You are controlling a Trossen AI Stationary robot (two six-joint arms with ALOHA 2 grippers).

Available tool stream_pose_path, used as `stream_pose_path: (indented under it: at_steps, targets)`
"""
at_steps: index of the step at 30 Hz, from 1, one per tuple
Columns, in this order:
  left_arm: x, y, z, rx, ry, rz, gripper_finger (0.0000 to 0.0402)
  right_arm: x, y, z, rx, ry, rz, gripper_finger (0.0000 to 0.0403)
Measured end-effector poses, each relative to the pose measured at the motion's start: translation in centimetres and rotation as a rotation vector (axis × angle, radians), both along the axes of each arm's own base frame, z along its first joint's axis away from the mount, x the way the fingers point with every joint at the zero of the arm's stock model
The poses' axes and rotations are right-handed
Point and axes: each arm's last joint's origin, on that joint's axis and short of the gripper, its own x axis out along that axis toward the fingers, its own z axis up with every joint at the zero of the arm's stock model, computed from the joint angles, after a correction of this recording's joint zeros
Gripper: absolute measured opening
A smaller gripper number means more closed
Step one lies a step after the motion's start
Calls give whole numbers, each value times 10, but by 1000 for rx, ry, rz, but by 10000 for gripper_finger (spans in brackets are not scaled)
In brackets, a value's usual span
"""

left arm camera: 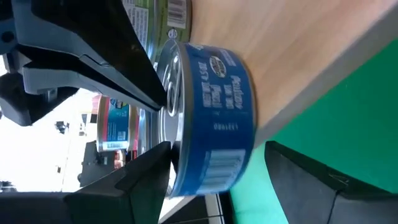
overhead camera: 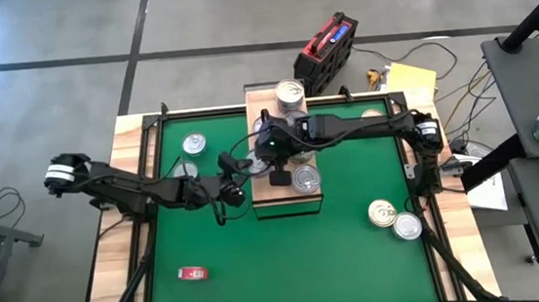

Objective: Stack canned seafood by type on shelf
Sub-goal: Stack the blue tuna can on top of the blue tuna can on the shelf

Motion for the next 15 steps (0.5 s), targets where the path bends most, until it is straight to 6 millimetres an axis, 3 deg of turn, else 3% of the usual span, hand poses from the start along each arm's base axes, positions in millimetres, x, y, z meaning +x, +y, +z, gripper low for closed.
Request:
stream_pose_path:
  at_steps: [9,15]
  targets:
    - [1,1,1,20,-6,1,229,0,1,0,34,-5,11,9]
    - [-1,1,4,44,-2,25,158,0,1,0,33,-7,11,9]
